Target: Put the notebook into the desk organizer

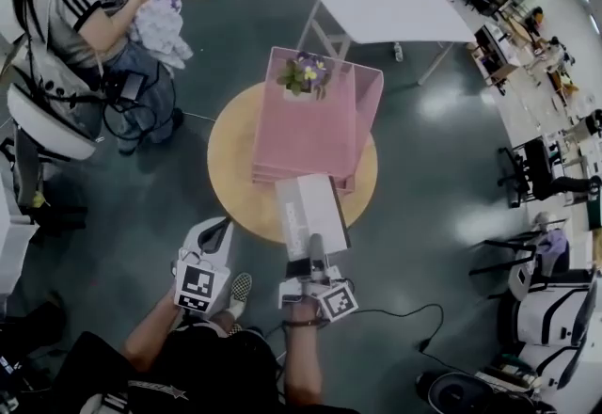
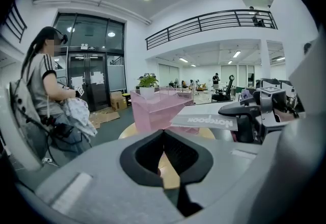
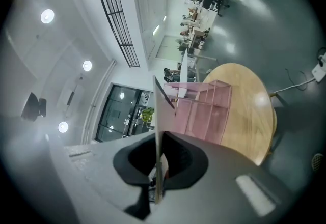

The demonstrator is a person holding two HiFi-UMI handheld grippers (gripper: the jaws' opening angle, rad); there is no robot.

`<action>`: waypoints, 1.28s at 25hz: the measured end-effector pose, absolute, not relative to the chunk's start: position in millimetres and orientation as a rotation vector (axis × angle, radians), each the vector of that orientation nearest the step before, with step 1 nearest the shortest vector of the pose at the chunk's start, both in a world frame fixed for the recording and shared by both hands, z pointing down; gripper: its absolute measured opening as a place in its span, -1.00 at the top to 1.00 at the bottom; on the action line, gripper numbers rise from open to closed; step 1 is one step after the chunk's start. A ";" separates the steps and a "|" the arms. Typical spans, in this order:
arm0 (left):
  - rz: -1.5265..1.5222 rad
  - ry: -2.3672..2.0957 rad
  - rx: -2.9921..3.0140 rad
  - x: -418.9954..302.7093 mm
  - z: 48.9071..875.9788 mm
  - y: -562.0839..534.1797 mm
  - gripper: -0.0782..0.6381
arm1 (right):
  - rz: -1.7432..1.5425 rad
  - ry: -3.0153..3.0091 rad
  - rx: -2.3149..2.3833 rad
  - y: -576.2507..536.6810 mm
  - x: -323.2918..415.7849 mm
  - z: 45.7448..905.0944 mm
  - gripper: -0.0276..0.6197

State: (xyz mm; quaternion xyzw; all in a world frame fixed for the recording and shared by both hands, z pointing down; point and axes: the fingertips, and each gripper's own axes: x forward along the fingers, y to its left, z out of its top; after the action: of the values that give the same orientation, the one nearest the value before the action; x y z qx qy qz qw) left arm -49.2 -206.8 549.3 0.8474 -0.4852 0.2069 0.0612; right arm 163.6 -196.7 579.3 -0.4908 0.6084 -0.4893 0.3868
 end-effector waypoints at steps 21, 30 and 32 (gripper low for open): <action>0.651 -1.459 2.493 -53.5 578.3 -234.3 0.75 | -1.337 1.448 -1.299 -266.3 160.4 625.7 0.87; 0.672 -1.454 2.470 -50.1 590.0 -235.9 0.75 | -1.396 1.393 -1.352 -289.6 160.8 646.7 0.87; 0.674 -1.453 2.467 -50.2 590.8 -235.6 0.75 | -1.406 1.377 -1.354 -293.1 160.3 649.0 0.87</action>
State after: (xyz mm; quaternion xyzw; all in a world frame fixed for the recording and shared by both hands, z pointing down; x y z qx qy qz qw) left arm -50.2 -235.6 590.8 0.8345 -0.4916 0.2280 0.0999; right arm 160.3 -293.1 649.0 -0.5271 0.5360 -0.5475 0.3676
